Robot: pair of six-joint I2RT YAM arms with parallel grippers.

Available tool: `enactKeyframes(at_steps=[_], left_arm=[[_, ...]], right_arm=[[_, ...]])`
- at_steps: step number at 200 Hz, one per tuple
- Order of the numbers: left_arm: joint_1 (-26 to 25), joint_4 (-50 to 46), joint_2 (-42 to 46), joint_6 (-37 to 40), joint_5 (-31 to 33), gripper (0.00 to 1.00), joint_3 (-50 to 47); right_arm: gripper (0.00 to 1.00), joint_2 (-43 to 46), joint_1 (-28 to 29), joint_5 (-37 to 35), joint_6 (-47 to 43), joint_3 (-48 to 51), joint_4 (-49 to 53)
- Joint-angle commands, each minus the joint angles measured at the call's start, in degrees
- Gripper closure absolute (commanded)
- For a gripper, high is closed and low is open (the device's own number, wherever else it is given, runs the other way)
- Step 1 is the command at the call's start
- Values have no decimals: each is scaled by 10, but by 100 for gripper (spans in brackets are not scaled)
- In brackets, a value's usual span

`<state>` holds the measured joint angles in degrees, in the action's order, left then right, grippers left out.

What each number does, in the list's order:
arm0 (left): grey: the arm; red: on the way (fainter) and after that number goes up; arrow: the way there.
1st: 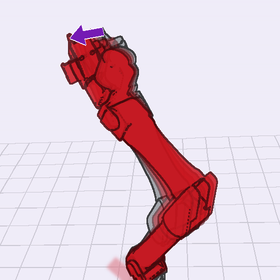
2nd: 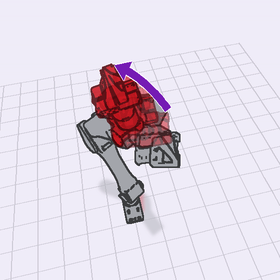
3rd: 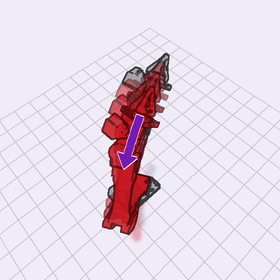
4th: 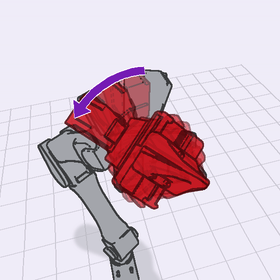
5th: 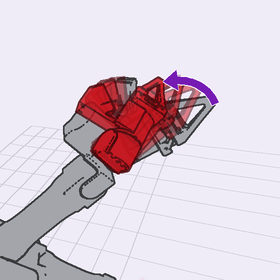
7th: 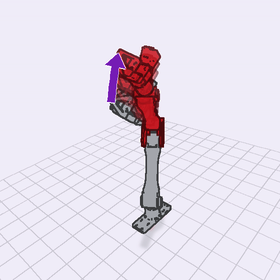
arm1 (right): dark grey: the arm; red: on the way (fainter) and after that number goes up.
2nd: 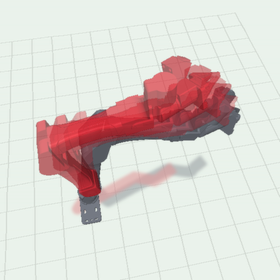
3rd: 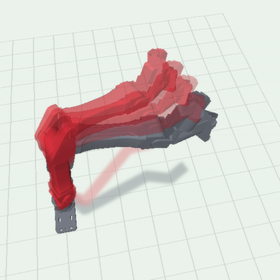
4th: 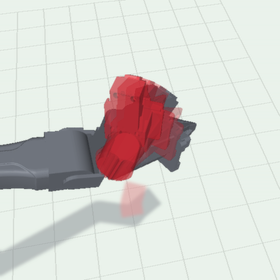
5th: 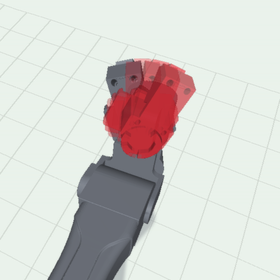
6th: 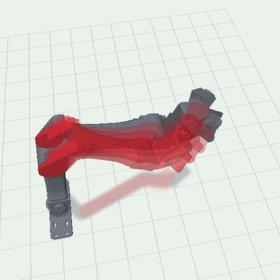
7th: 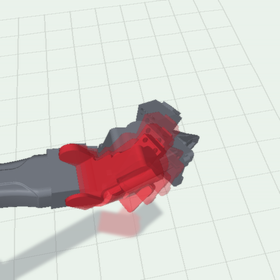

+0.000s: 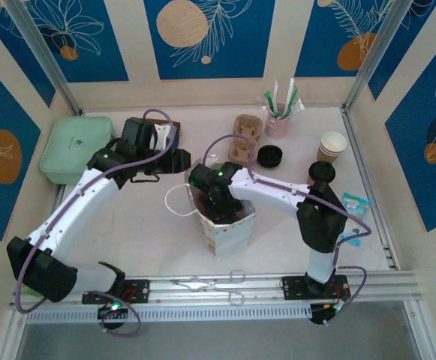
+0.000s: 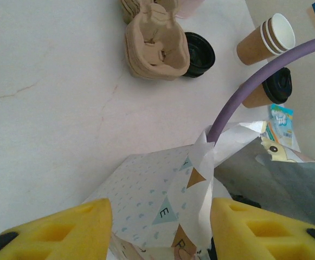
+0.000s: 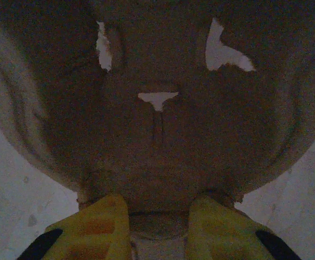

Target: Pack the takeout coffee

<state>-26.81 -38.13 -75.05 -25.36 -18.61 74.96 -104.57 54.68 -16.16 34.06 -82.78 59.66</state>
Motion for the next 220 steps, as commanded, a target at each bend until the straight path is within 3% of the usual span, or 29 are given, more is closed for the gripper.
enactKeyframes(at_steps=[1, 55, 100, 140, 197, 220], left_arm=[[-6, -15, 5, 21, -17, 48, -1], [-9, -26, 0, 33, -27, 52, 1], [-12, -28, -3, 38, -29, 64, 4], [-13, -33, -10, 37, -16, 84, 10], [-14, -12, -5, 26, -7, 100, 10], [-16, -2, -2, 19, -5, 100, 6]], right_arm=[[82, 9, 6, -14, 0, 2, 14], [82, 20, 8, -23, -11, -4, 13], [83, 35, 8, -28, -22, -5, 6], [83, 38, 9, -26, -27, -6, 8], [83, 35, 22, -21, -35, -1, 13], [83, 29, 21, -20, -30, 8, 7]])
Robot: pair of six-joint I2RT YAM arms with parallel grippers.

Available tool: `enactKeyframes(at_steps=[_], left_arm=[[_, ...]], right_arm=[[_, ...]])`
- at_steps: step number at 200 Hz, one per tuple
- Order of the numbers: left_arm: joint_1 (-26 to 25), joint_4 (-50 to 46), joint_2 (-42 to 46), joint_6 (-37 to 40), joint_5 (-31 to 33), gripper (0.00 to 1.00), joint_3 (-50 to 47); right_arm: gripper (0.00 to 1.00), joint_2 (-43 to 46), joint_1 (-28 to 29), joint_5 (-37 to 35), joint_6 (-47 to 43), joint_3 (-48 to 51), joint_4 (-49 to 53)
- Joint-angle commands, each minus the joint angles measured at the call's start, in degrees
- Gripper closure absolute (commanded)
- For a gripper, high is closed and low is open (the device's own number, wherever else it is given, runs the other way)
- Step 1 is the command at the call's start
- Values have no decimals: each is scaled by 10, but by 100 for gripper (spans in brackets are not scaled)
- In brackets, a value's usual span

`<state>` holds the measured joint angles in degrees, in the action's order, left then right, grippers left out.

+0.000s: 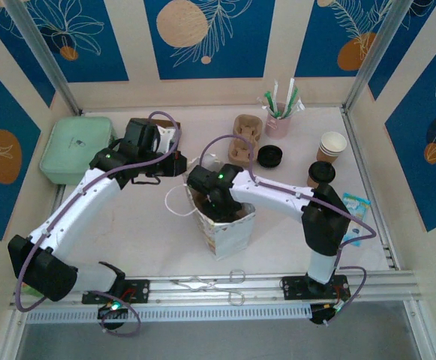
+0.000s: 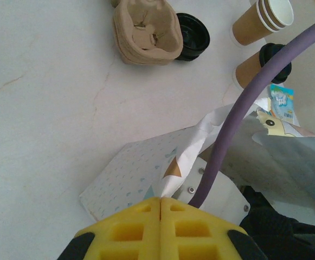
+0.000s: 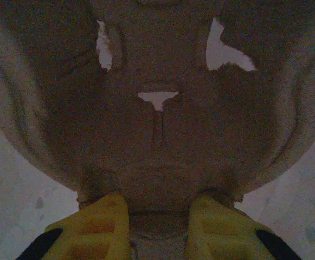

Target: Pack the takeout coffee

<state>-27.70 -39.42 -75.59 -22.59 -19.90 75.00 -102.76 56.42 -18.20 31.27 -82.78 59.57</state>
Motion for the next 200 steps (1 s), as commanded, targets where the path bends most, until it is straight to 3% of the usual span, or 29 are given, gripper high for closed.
enactKeyframes(at_steps=[1, 200], left_arm=[[-7, 12, 3, -9, 8, 100, 5], [-12, 22, 26, -27, 26, 100, 0]], right_arm=[[83, 10, 4, 0, -2, 9, 8], [84, -43, 12, 27, 34, 79, -56]])
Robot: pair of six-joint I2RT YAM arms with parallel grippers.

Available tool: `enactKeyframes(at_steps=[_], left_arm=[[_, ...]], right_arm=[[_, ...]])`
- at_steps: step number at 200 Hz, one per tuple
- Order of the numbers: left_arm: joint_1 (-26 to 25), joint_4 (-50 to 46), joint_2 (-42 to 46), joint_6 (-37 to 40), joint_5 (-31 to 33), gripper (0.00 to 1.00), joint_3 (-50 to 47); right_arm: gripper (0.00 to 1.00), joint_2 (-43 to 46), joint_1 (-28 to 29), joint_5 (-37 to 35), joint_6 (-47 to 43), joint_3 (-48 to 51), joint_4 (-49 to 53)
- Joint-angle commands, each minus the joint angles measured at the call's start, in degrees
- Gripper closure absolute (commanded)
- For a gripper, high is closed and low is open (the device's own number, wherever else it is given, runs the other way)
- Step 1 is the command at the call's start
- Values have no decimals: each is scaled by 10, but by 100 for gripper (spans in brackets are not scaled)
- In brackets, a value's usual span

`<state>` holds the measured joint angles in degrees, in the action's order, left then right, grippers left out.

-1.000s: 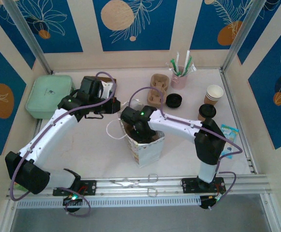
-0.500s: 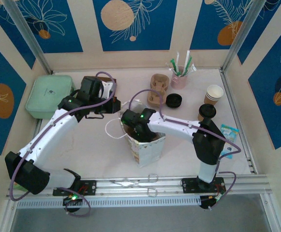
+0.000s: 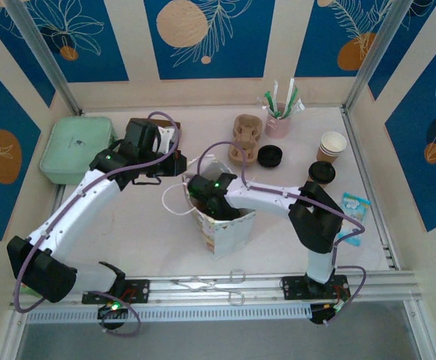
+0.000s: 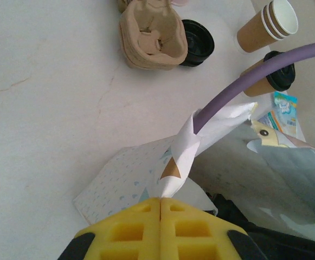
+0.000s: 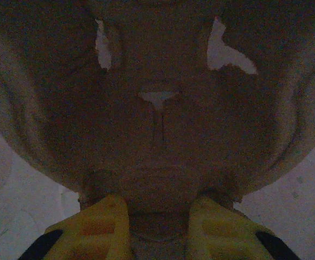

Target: Pack the takeout coffee

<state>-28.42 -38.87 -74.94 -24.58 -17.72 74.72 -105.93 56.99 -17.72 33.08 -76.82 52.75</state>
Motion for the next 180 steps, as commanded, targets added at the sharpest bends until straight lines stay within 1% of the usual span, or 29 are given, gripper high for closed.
enactKeyframes(at_steps=[1, 67, 114, 158, 180], left_arm=[[-5, 17, 19, -7, 4, 100, 3], [-6, 18, 20, -7, 5, 100, 3], [-7, 18, 21, -7, 7, 100, 1], [-7, 19, 25, -7, 9, 100, -1], [-7, 21, 25, -7, 8, 100, 0]], right_arm=[[84, -11, 6, 23, 16, 20, 12], [85, -18, 8, 23, 26, 35, -3], [82, -22, 8, 19, 28, 33, -5], [77, -20, 8, 14, 29, 28, 5], [71, -16, 8, 12, 30, 27, 9]])
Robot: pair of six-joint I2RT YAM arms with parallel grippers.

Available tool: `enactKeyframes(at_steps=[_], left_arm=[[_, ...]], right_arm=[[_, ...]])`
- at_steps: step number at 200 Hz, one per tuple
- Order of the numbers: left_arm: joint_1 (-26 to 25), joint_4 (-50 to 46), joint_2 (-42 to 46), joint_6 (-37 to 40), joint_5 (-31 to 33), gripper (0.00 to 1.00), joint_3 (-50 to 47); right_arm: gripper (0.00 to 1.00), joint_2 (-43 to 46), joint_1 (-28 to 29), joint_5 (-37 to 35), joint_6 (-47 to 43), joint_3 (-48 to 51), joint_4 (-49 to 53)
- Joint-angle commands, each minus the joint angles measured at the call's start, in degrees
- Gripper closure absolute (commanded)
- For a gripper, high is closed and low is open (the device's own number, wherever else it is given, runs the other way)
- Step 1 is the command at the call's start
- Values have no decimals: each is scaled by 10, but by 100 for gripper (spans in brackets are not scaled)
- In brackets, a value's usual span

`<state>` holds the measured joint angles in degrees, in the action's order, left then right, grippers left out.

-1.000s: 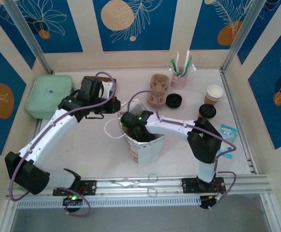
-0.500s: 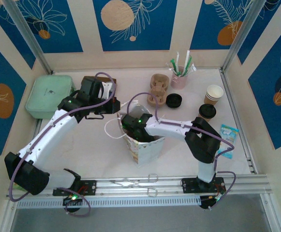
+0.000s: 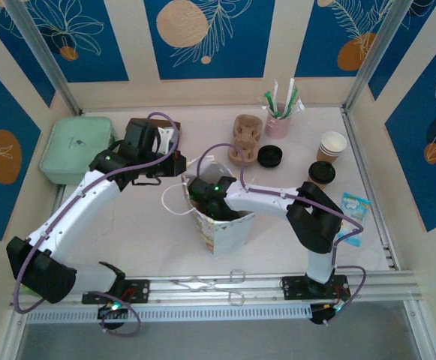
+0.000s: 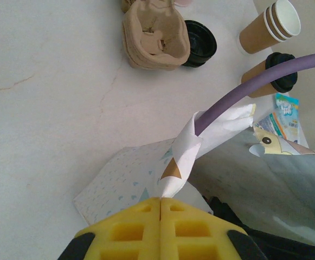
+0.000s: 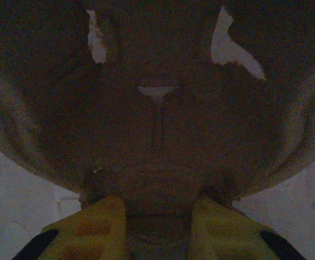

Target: Pack the takeout coffee

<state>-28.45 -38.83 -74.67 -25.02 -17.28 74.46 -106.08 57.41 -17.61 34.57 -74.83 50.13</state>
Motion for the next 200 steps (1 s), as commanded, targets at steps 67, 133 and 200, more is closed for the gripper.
enactKeyframes(at_steps=[67, 133, 200], left_arm=[[-6, 19, 23, -3, 8, 100, 3], [-6, 20, 22, -4, 11, 100, 6], [-7, 19, 20, -2, 17, 100, 6]], right_arm=[[35, -6, 10, 2, 15, -14, 57], [27, 17, 10, -5, 11, -51, 87], [14, 37, 11, -11, 10, -91, 125]])
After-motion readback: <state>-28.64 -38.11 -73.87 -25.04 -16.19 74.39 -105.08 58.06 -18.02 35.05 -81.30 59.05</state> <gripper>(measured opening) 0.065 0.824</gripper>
